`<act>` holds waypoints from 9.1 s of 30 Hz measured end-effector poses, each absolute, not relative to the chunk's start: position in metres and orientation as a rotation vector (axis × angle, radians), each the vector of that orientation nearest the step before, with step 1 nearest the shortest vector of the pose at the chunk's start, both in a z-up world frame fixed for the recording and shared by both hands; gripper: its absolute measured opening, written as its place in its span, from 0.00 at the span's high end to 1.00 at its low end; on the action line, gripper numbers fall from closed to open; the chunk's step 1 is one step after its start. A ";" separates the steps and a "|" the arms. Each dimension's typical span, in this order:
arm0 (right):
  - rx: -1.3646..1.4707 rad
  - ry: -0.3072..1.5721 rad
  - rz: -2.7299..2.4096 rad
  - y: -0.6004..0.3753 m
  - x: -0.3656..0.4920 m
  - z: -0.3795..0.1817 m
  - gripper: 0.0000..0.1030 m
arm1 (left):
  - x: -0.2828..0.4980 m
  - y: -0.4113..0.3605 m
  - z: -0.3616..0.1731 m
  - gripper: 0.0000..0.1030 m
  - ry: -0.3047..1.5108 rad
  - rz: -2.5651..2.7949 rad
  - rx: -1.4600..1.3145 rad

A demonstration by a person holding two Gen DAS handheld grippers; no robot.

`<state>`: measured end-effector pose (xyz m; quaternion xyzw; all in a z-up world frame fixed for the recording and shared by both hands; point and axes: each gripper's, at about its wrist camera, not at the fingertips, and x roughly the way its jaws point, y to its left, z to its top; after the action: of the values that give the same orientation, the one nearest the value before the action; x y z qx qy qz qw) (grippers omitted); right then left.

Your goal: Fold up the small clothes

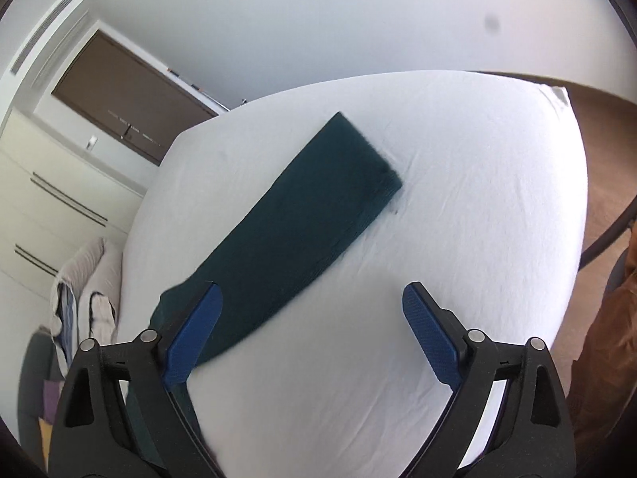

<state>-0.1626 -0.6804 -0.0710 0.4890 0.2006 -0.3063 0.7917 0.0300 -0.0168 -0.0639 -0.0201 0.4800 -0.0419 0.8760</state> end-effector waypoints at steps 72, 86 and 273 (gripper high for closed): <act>0.705 0.711 -0.174 -0.500 0.073 -0.082 0.47 | 0.283 -0.109 -0.078 0.92 1.001 -0.357 -0.243; 0.652 0.812 -0.211 -0.508 0.168 -0.105 0.59 | 0.291 -0.107 -0.090 0.92 0.884 -0.282 -0.209; 0.460 0.822 -0.029 -0.313 0.230 -0.117 0.44 | 0.286 0.031 -0.098 0.75 0.902 -0.056 -0.190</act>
<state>0.2302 -0.3126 -0.1170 0.2214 0.3960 -0.0140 0.8911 0.2859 0.0315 -0.0981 -0.0916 0.4352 -0.0270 0.8952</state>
